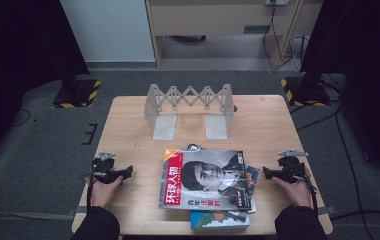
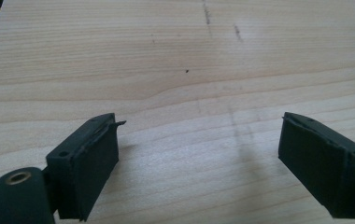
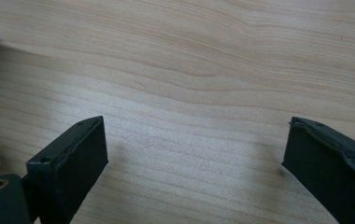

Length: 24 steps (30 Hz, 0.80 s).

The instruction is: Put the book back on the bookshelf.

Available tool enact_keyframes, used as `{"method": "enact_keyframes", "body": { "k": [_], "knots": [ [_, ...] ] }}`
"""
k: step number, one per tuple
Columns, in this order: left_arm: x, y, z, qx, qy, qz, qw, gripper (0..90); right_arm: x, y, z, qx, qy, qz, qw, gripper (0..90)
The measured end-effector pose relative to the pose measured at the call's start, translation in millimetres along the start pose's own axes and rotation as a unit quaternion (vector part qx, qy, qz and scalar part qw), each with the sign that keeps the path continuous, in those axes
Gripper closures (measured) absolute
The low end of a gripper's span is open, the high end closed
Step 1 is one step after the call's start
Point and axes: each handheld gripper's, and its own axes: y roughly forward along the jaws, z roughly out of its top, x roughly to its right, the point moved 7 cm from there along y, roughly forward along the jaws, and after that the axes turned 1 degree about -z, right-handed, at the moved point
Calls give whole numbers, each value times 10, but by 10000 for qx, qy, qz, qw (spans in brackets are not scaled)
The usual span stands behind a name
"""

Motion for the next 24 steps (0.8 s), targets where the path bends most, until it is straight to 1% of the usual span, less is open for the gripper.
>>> {"method": "enact_keyframes", "body": {
  "k": [1, 4, 6, 7, 9, 10, 11, 12, 14, 15, 16, 18, 19, 22, 23, 24],
  "knots": [
    [17, -14, 11, 17, -6, -41, 10000, 118, 1, -10, 8, 14, 73, -28, 10000, 64],
    [72, -67, 57, 147, 10, -134, 9998, 123, -3, -55, 36, 51, 140, 3, 9999, 66],
    [85, -80, 68, 184, 3, -158, 9997, 124, -21, -88, 64, 126, 152, 26, 9998, 68],
    [127, -114, 83, 238, -38, -256, 9994, 125, -39, -114, 81, 167, 176, 50, 9997, 70],
    [140, -125, 87, 256, -45, -271, 9993, 129, -49, -133, 92, 194, 183, 74, 9996, 72],
    [182, -161, 102, 314, -21, -337, 9989, 131, -68, -171, 114, 228, 234, 98, 9994, 72],
    [182, -161, 102, 314, -21, -337, 9989, 131, -80, -188, 119, 234, 277, 119, 9993, 72],
    [220, -189, 112, 343, -2, -401, 9986, 131, -85, -206, 129, 265, 286, 127, 9992, 73],
    [240, -201, 116, 358, 10, -425, 9985, 131, -97, -244, 148, 310, 323, 147, 9989, 76],
    [275, -224, 123, 384, 56, -459, 9982, 131, -97, -255, 157, 353, 331, 134, 9987, 78],
    [275, -224, 123, 384, 56, -459, 9982, 131, -97, -268, 162, 352, 323, 129, 9988, 79],
    [324, -261, 132, 410, 81, -544, 9976, 131, -111, -291, 174, 368, 366, 165, 9985, 79],
    [324, -261, 132, 410, 81, -544, 9976, 130, -111, -291, 174, 368, 366, 165, 9985, 79],
    [382, -320, 156, 516, 59, -650, 9965, 136, -136, -339, 205, 396, 397, 214, 9982, 77],
    [395, -331, 159, 535, 66, -674, 9963, 138, -151, -352, 210, 374, 448, 245, 9980, 73],
    [408, -341, 163, 556, 60, -683, 9961, 141, -156, -363, 220, 391, 444, 251, 9979, 74]
  ]
}}
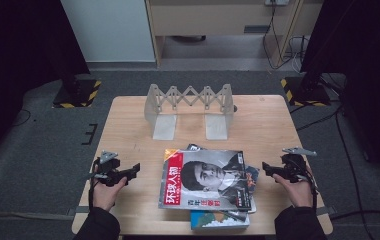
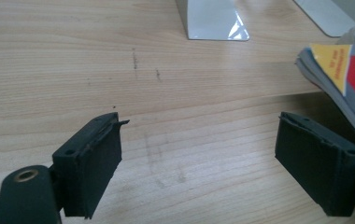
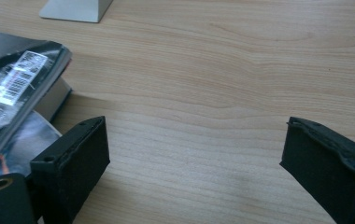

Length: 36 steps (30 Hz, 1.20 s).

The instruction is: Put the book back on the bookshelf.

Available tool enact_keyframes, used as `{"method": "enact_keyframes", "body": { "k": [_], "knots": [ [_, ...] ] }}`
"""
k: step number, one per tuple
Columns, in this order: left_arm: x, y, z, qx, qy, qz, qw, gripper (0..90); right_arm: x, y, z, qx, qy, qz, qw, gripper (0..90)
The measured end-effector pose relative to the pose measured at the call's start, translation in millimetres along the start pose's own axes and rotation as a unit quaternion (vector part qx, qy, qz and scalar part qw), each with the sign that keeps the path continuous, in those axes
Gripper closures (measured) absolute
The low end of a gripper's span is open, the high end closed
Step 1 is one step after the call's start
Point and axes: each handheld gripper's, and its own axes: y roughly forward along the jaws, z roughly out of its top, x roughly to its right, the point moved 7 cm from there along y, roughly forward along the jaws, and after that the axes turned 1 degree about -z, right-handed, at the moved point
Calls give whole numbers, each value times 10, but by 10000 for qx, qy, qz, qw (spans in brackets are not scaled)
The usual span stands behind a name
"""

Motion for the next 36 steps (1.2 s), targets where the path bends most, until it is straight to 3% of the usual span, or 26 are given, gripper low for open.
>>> {"method": "enact_keyframes", "body": {
  "k": [10, 25, 36],
  "knots": [
    [131, -69, 25, 86, -24, -272, 9996, 157, -135, -153, 124, 299, -7, 142, 9995, 84],
    [528, -148, 4, 72, 167, -826, 9964, 195, -468, -275, 186, 341, -236, 528, 9977, 104],
    [731, -148, -72, -52, 197, -1057, 9942, 216, -737, -299, 180, 399, -390, 781, 9954, 112]
  ]
}}
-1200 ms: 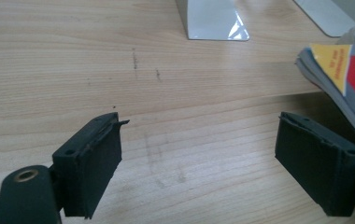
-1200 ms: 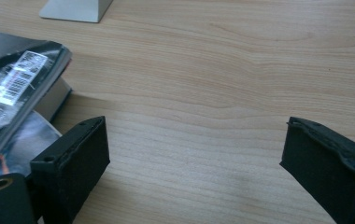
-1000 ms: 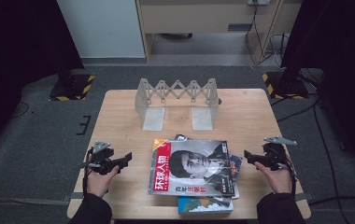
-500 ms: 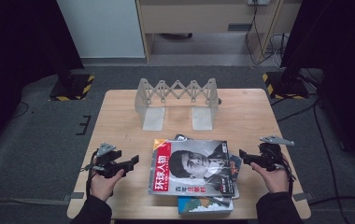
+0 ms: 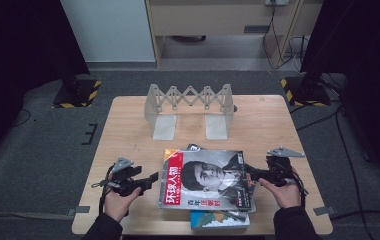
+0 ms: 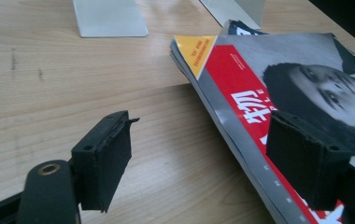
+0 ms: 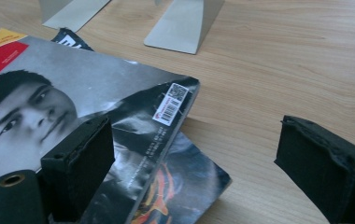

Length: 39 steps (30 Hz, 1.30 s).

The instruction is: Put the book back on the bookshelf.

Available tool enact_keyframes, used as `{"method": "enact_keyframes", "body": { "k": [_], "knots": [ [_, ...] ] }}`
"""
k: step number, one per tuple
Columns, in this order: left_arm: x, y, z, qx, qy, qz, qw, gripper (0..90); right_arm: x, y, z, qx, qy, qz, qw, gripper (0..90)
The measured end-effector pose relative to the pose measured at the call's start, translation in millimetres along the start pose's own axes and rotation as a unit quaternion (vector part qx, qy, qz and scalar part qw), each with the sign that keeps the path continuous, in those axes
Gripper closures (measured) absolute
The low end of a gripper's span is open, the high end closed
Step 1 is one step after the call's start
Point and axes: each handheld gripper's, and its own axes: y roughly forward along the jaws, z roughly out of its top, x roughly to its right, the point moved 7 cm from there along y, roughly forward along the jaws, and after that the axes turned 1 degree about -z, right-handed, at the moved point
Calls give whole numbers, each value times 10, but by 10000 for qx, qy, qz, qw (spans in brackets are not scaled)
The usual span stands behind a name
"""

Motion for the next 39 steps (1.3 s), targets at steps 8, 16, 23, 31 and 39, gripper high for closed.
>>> {"method": "enact_keyframes", "body": {
  "k": [8, 16, 23, 31, 39],
  "knots": [
    [168, 43, -105, -183, 75, -203, 9996, 233, -150, 35, -46, -90, -31, 228, 9997, 109],
    [270, 95, -201, -372, 90, -350, 9987, 242, -253, 66, -111, -143, -104, 399, 9990, 109],
    [342, 123, -273, -520, 67, -471, 9975, 243, -352, 112, -176, -221, -151, 522, 9983, 109],
    [439, 175, -355, -686, 95, -623, 9957, 238, -466, 170, -256, -362, -238, 632, 9971, 111],
    [461, 176, -395, -762, -79, -757, 9942, 222, -496, 209, -298, -446, -248, 667, 9965, 113]
  ]
}}
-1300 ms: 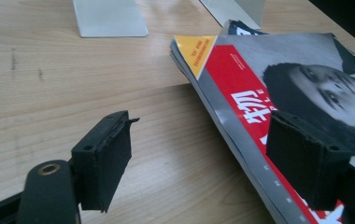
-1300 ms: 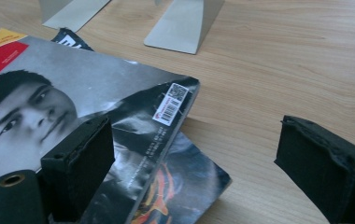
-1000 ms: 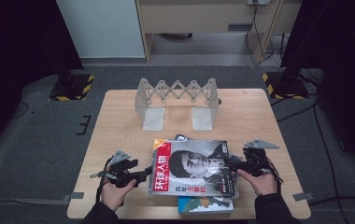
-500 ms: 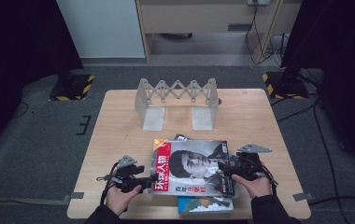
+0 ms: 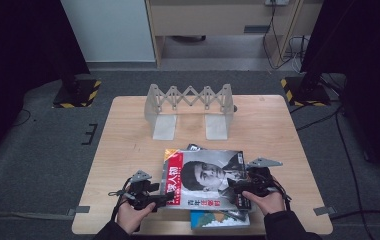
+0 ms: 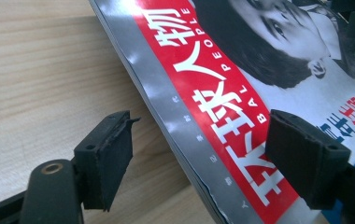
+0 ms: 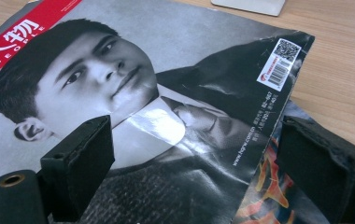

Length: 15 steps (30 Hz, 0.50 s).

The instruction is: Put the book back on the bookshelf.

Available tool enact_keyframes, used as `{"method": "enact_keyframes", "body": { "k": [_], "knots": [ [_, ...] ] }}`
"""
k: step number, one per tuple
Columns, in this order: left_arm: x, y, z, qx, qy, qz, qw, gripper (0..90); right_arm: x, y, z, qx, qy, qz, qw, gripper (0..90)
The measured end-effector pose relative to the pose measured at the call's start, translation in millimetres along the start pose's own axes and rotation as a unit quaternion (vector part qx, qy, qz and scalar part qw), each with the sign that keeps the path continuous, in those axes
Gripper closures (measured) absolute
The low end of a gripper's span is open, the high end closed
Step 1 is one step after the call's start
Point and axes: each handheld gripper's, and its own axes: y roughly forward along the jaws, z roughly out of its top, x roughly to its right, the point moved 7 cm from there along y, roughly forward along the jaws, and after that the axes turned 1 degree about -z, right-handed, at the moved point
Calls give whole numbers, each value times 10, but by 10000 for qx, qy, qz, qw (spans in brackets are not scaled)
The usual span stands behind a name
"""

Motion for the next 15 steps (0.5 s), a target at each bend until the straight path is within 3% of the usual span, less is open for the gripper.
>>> {"method": "enact_keyframes", "body": {
  "k": [6, 15],
  "knots": [
    [95, 26, -64, -52, -118, -211, 9997, 221, -27, 24, -24, -37, -54, -19, 10000, 112],
    [111, 60, -90, -144, -339, -460, 9983, 222, -30, 33, -31, -27, -55, -7, 10000, 110]
  ]
}}
